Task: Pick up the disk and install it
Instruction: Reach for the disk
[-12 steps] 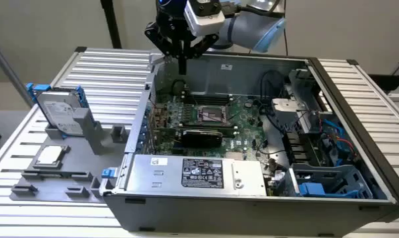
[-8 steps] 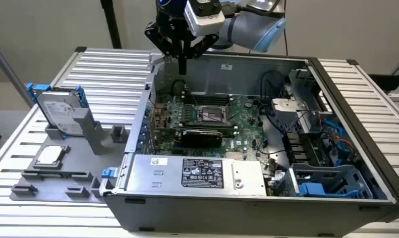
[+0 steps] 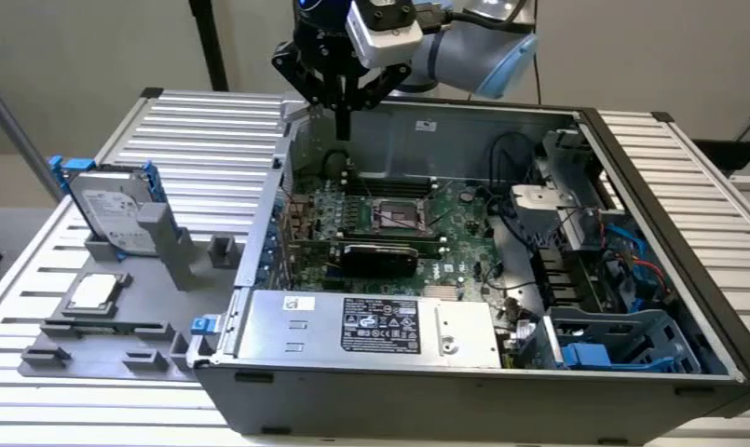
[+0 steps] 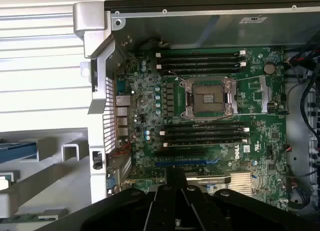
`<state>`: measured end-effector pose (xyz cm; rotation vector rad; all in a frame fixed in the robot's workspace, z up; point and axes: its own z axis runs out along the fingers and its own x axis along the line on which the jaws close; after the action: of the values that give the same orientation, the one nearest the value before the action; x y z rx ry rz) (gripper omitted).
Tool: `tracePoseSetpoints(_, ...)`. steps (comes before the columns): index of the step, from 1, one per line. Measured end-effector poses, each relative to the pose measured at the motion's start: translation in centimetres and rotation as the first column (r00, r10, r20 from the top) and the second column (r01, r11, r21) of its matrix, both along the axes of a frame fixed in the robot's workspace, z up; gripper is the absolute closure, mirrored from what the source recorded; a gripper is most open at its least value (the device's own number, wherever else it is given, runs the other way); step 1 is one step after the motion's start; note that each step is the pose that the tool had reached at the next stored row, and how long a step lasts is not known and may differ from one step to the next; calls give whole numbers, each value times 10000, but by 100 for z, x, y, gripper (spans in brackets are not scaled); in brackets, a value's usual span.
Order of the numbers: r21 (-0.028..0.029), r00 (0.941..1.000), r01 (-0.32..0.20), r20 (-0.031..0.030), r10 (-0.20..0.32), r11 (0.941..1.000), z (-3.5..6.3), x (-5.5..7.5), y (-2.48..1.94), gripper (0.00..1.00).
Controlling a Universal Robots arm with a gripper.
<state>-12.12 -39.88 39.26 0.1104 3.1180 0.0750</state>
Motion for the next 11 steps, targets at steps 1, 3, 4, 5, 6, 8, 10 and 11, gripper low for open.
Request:
tracePoseSetpoints(1, 0, 10000, 0, 0, 0, 10000, 0, 0, 0, 100)
tracePoseSetpoints(3, -1, 10000, 1, 0, -1, 10000, 0, -12, 0, 100)
tracePoseSetpoints(4, -2, 10000, 0, -2, 0, 10000, 1, -37, 0, 100)
tracePoseSetpoints(5, -1, 10000, -1, -1, 1, 10000, 1, -73, 0, 100)
tracePoseSetpoints(6, 0, 10000, 1, 0, -1, 10000, 0, -112, 0, 100)
tracePoseSetpoints(8, 1, 10000, 0, 0, 0, 10000, 0, -196, 0, 100)
tracePoseSetpoints(10, 0, 10000, 0, -1, 0, 10000, 0, -281, 0, 100)
tracePoseSetpoints(11, 1, 10000, 1, -2, -1, 10000, 0, -327, 0, 100)
